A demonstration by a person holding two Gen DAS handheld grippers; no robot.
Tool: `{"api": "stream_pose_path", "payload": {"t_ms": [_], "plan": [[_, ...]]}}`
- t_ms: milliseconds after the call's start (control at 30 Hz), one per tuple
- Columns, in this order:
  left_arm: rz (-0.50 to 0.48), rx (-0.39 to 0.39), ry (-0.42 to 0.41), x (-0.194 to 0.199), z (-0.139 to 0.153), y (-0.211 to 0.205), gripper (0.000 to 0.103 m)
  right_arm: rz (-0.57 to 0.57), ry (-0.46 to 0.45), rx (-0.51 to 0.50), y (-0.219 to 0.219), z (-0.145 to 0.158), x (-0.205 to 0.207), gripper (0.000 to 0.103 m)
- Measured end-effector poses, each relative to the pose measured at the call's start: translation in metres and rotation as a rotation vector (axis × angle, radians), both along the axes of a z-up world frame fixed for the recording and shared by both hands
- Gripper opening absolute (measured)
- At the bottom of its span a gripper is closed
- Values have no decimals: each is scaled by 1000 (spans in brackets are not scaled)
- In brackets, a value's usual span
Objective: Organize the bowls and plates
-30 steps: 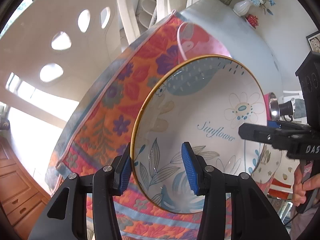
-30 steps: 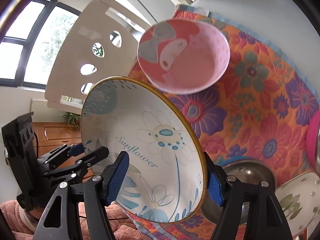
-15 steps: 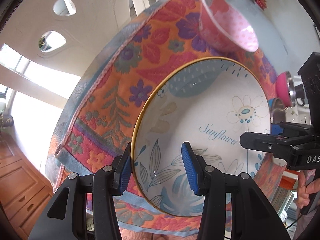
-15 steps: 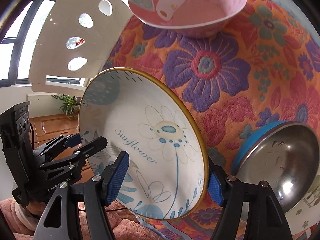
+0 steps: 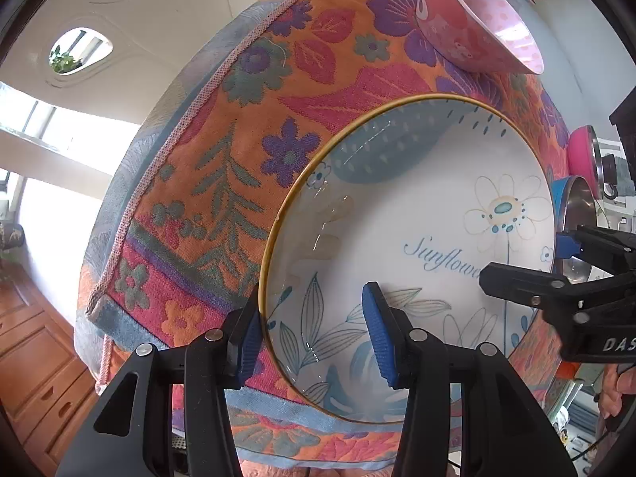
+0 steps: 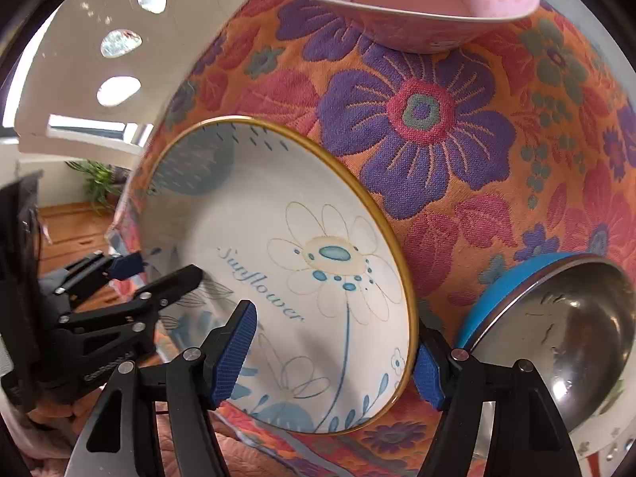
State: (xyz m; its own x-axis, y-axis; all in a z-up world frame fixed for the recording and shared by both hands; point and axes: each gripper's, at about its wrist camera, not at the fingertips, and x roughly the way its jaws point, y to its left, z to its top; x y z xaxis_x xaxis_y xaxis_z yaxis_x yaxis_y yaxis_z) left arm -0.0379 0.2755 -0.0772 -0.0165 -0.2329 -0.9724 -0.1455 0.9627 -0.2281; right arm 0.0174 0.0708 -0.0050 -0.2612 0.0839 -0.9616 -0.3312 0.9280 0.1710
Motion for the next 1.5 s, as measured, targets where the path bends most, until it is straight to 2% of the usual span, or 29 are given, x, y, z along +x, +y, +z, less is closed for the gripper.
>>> {"api": "stream_pose_path", "payload": {"t_ms": [233, 267, 400, 467, 633, 767, 833, 1067, 1333, 1433, 1500], "plan": [[-30, 3, -1, 0, 0, 6, 43, 57, -25, -97, 20, -13, -6, 70], [-53, -61, -12, 1, -2, 5, 43, 77, -29, -128, 26, -17, -9, 70], [-123, 5, -42, 0, 4, -7, 43, 118, -51, -237, 39, -24, -13, 70], [-138, 25, -38, -2, 5, -7, 43, 113, -60, -246, 43, -23, -14, 70], [-110, -1, -15, 1, 6, -5, 43, 107, -90, -235, 45, -11, -18, 70], [-101, 48, 14, 6, 9, -5, 44, 73, -93, -170, 43, -2, -20, 70], [-93, 47, 17, 8, 11, -7, 45, 57, -87, -129, 43, 2, -22, 70], [-77, 72, 35, 16, 22, -16, 47, 54, -100, -88, 38, 12, -37, 70], [2, 150, 26, 20, 41, -39, 52, 36, -123, -41, -4, 31, -55, 70], [40, 114, -2, 8, 60, -51, 52, 20, -128, 9, -32, 43, -69, 70], [70, 120, -7, 3, 72, -62, 52, -10, -130, 40, -54, 52, -73, 70]]}}
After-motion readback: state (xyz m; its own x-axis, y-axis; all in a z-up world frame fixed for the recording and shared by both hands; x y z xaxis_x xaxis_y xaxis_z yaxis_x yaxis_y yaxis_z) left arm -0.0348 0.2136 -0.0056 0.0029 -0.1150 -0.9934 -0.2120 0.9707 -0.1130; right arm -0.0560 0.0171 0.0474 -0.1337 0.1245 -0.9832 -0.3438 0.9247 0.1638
